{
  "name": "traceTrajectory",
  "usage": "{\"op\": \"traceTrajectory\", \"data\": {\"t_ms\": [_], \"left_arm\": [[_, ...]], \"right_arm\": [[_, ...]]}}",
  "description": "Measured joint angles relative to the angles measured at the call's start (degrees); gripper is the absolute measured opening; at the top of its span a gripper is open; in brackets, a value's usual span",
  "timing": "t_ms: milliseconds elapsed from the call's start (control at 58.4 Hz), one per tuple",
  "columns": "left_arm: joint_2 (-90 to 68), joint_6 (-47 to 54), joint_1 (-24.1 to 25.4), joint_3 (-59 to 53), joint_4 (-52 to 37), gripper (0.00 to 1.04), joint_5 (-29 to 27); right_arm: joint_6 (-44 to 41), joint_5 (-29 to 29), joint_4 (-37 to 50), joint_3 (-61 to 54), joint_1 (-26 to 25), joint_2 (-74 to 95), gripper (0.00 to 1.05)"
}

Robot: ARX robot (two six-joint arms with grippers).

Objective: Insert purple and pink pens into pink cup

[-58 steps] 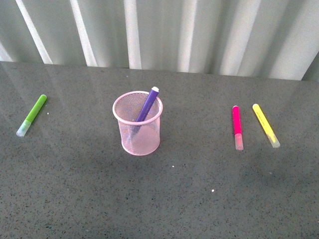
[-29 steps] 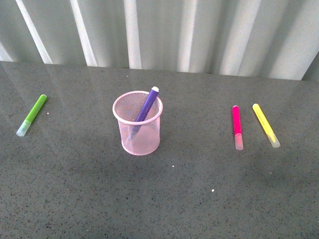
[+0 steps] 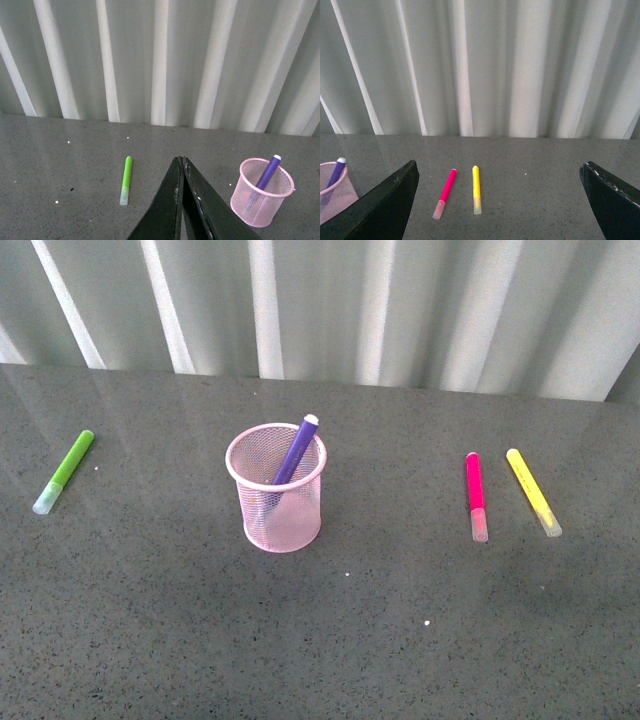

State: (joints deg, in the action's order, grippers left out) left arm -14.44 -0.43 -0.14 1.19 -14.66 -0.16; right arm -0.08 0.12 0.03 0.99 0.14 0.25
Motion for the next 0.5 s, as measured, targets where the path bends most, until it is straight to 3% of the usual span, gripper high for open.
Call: {"op": "traceTrajectory", "data": {"t_ms": [308,411,497], "left_arm": [[4.8,0.0,0.0,0.0,4.8,0.04,0.0],[11.9,0.0,0.0,0.0,13.8,0.04,0.1],[14.1,0.0,0.0,0.0,14.3,0.04,0.1]], "right_arm": [[0.0,0.0,0.0,0.0,0.0,0.0,0.98],[0.0,0.0,0.0,0.0,0.0,0.0,0.98],[0.0,0.0,0.0,0.0,0.0,0.0,0.98]]}}
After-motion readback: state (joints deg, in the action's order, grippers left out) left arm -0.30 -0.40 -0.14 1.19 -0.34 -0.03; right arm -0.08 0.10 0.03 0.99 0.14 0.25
